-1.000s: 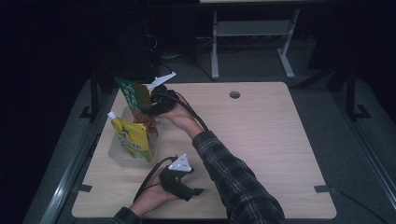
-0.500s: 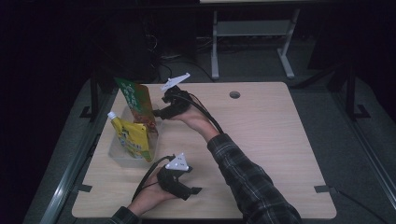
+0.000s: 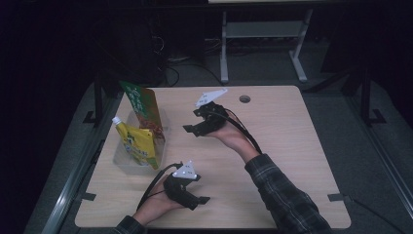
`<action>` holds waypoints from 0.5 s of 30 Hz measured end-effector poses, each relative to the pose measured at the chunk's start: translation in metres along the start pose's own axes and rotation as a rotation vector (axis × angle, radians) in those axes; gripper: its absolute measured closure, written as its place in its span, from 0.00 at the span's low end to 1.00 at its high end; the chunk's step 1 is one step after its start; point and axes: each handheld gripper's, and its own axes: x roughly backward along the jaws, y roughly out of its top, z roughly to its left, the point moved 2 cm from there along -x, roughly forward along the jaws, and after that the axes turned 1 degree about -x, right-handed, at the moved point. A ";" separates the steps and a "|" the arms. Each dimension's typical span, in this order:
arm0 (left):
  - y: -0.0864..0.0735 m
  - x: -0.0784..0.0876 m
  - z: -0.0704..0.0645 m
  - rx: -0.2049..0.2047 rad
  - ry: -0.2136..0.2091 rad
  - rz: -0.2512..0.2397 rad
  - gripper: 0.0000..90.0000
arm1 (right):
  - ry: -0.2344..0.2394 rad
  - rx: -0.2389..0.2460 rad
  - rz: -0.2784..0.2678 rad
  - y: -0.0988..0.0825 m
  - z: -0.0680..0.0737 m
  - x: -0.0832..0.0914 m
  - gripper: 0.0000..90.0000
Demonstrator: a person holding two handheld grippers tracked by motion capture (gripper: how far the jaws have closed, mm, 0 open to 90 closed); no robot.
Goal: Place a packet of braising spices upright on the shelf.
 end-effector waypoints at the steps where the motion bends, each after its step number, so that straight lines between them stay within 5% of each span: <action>1: 0.000 0.000 0.000 0.001 0.001 0.001 0.18 | -0.003 -0.007 0.002 -0.005 0.000 0.005 0.32; 15: -0.002 0.004 0.004 -0.011 0.011 -0.003 0.18 | -0.036 -0.044 0.027 -0.085 0.003 0.065 0.32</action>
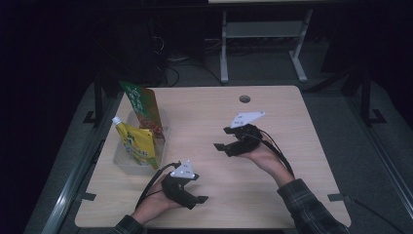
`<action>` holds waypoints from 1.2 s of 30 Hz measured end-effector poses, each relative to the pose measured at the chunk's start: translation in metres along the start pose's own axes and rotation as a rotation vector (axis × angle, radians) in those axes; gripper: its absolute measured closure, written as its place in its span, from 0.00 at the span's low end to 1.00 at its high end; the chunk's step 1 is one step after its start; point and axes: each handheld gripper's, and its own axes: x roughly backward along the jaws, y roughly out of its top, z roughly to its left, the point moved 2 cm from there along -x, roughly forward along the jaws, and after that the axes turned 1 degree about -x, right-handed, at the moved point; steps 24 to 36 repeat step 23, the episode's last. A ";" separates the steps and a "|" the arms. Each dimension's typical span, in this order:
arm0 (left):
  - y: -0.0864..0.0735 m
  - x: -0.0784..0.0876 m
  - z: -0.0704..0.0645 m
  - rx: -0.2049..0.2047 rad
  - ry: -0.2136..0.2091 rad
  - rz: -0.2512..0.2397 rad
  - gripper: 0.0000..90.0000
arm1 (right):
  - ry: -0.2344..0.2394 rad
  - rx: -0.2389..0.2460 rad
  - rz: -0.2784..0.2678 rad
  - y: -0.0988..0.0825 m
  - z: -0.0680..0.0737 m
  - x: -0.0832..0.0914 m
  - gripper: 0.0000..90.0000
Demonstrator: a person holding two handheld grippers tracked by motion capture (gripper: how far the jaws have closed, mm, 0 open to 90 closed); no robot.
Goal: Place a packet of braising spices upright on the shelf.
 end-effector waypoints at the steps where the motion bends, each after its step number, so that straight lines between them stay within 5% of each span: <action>1: 0.000 0.000 0.000 0.007 -0.001 -0.005 0.18 | 0.001 -0.021 0.008 -0.007 0.002 0.004 0.32; 18: -0.004 0.003 0.003 0.021 0.010 0.000 0.19 | -0.047 -0.072 0.127 -0.104 0.015 0.063 0.30; 36: -0.004 0.003 0.003 0.008 0.012 0.005 0.19 | -0.054 -0.085 0.114 -0.110 0.015 0.071 0.29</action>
